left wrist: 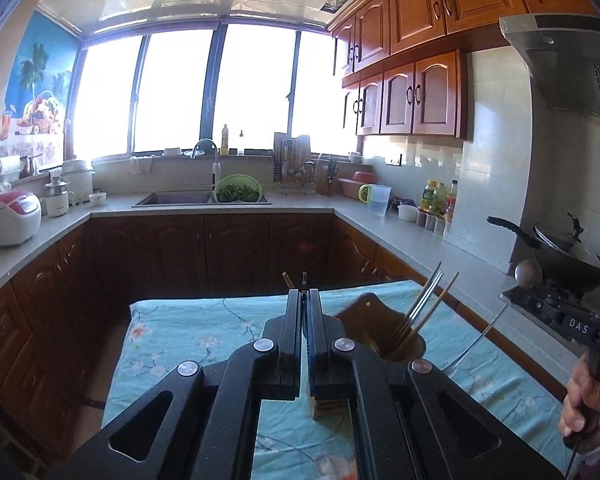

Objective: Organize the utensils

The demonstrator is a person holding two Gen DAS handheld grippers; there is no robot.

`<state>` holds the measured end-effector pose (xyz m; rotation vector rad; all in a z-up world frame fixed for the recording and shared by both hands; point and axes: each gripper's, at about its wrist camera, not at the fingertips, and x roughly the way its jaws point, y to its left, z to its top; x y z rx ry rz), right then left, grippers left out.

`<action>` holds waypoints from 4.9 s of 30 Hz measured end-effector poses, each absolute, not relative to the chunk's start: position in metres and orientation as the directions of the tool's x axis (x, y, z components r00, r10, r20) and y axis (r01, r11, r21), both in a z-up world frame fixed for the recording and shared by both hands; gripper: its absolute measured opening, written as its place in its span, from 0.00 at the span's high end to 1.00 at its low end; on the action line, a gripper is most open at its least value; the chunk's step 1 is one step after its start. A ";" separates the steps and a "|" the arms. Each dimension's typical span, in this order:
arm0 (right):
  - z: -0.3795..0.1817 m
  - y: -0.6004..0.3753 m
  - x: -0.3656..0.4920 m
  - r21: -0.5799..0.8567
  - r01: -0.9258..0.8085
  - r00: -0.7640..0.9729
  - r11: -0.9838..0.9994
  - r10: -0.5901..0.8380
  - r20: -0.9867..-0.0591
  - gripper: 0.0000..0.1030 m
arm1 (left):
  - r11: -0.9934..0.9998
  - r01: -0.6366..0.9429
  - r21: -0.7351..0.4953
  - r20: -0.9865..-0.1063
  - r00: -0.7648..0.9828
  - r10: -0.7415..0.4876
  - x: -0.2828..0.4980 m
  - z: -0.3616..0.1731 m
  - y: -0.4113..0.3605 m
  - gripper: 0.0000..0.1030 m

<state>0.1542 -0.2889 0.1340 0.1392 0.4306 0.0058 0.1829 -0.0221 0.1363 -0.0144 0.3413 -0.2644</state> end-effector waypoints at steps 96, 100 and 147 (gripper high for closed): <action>0.030 -0.253 0.010 0.189 0.052 0.931 0.981 0.021 -0.365 0.08 | 0.974 0.086 -0.211 -0.467 0.866 -0.178 0.045 0.042 0.000 0.21; 0.047 -0.245 -0.025 0.117 0.060 0.979 0.991 -0.036 -0.203 0.00 | 0.991 0.038 -0.131 -0.377 0.922 -0.085 0.012 0.043 -0.005 0.01; 0.002 -0.234 -0.062 0.020 0.095 0.973 0.995 -0.089 -0.213 0.00 | 0.999 -0.037 0.016 -0.317 0.948 0.040 -0.033 0.004 -0.011 0.01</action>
